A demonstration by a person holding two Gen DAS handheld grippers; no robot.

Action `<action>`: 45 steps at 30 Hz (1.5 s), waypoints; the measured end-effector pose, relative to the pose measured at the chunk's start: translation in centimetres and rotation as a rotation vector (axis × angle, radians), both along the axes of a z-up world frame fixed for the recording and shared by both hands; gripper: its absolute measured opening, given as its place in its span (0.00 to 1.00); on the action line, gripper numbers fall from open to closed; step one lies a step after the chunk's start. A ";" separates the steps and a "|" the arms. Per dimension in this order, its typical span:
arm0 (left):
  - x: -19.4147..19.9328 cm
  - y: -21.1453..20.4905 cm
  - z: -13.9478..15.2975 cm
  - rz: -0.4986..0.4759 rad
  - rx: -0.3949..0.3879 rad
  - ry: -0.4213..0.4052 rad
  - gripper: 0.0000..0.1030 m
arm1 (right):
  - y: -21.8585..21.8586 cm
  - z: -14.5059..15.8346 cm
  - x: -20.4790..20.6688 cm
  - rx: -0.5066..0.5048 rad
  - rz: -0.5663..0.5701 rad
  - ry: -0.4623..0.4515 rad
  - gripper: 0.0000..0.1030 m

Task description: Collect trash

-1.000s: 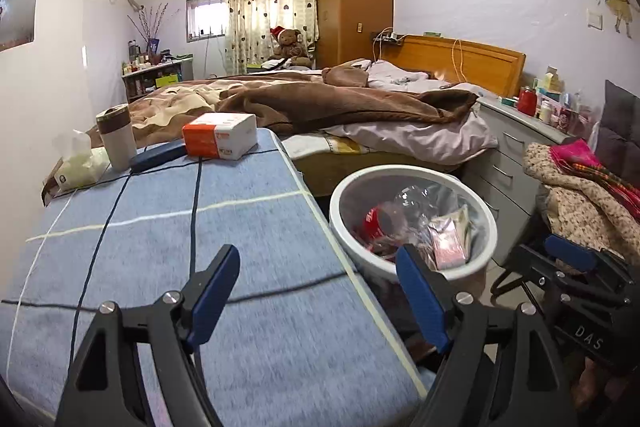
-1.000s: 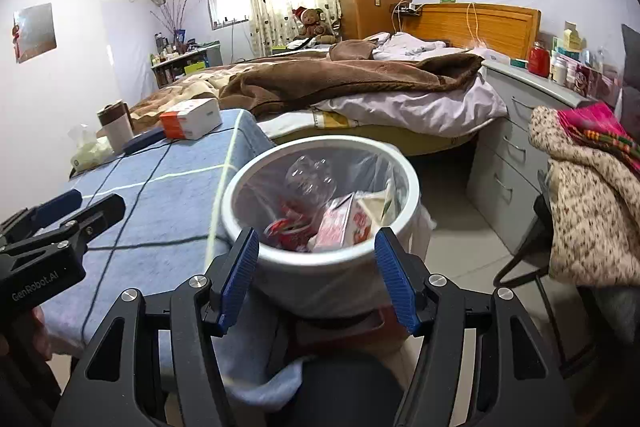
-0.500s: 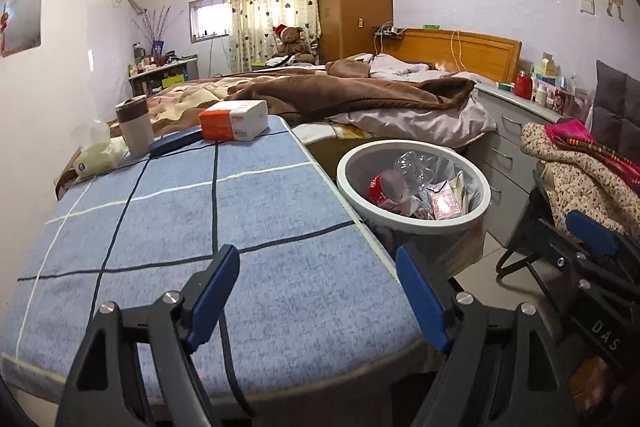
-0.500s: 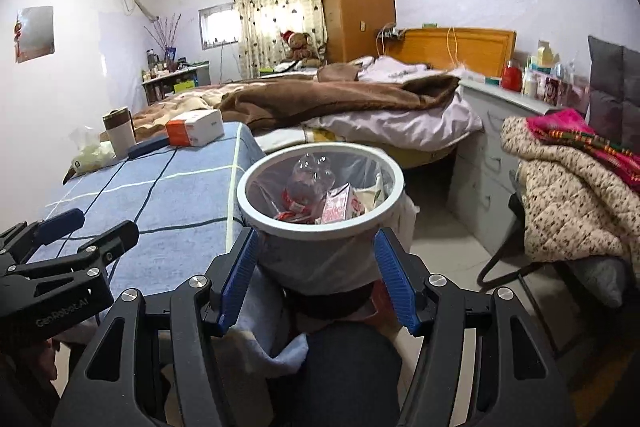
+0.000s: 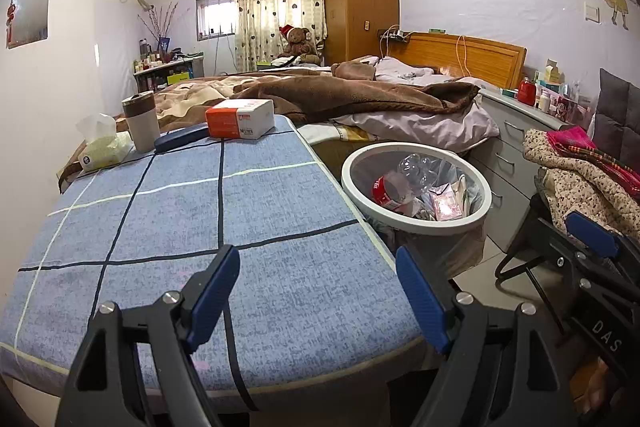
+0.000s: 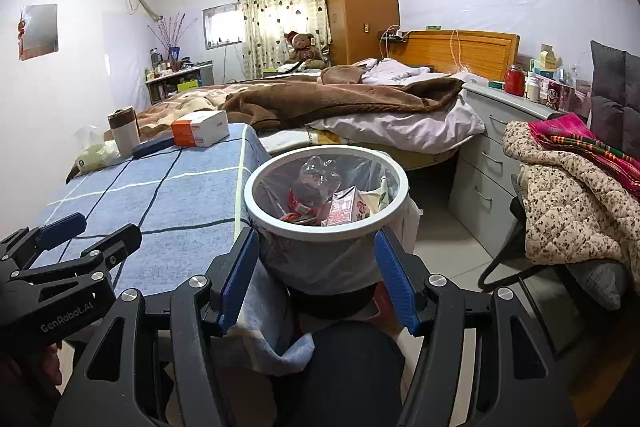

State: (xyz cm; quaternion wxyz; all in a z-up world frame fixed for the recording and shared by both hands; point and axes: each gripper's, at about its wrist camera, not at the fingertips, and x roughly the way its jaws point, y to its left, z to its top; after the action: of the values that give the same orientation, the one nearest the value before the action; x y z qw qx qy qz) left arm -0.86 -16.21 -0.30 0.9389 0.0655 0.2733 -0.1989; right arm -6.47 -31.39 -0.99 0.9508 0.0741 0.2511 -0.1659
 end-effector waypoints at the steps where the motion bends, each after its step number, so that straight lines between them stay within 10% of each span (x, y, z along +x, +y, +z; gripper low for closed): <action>1: -0.1 0.0 0.0 0.000 0.000 -0.001 0.80 | 0.0 0.0 0.0 0.001 0.001 0.000 0.60; 45: -0.5 0.2 0.5 0.006 -0.005 -0.003 0.80 | 0.4 0.6 -0.4 -0.009 -0.001 -0.006 0.60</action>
State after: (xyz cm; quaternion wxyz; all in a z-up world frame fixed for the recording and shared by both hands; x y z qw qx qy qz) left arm -1.33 -16.00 0.18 0.9400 0.0628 0.2716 -0.1967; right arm -6.85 -31.00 -0.35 0.9518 0.0707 0.2473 -0.1671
